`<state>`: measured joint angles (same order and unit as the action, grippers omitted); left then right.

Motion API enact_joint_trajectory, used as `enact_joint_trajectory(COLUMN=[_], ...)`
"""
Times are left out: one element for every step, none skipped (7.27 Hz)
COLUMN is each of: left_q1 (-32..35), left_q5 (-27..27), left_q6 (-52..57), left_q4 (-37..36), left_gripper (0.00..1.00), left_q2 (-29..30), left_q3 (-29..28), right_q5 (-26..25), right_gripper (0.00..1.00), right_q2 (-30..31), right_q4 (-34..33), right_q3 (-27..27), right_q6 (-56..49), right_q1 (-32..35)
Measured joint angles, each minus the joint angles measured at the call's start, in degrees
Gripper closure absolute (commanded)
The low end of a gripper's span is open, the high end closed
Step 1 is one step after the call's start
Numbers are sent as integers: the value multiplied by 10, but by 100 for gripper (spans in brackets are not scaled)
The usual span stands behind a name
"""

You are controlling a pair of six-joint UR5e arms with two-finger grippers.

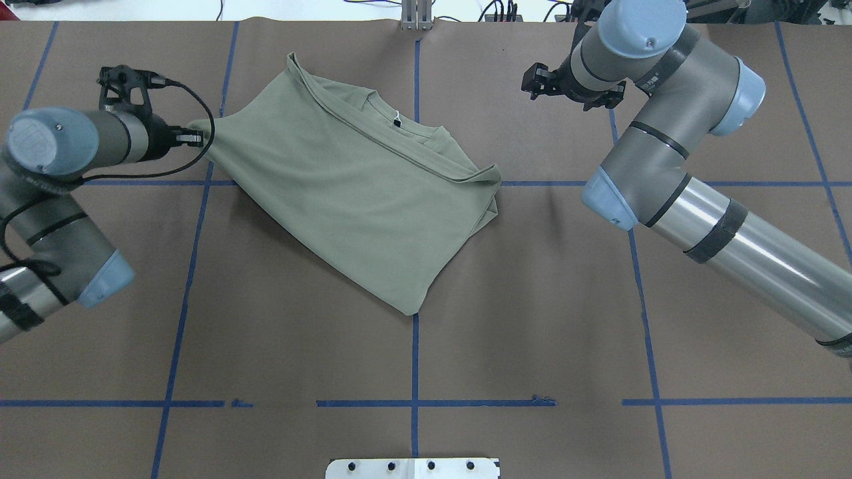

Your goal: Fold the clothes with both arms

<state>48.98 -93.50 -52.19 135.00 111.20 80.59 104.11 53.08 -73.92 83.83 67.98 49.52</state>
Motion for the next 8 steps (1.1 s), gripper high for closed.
enact_joint_trajectory(left_q1=[20,32,38,45,55,63,74,86], left_q5=[1,2,8,17,19,4,-42,-100], left_q6=[21,35,47,67,96,115,121,122], left_q4=[0,0,5,18,35,44,47,49], left_gripper=[100,100,100,1,0,0,0,0], left_q2=[62,120,172,203,211,199,173,141], left_q3=[-82,-158,-230,-280,-298,-279,-231,-179], right_q5=[0,0,0,0,0,-3,-8,-20], right_gripper=[0,0,0,0,0,0,5,12], right_q2=[0,0,0,0,-3,-15,-40,-76], right_q4=[0,-1,-1,-1,-1,-1,-2,4], right_q3=[4,7,11,14,15,11,-6,-44], right_q6=[1,2,3,7,21,46,79,113], right_q1=[-1,-2,-4,-7,-15,-25,-35,-44])
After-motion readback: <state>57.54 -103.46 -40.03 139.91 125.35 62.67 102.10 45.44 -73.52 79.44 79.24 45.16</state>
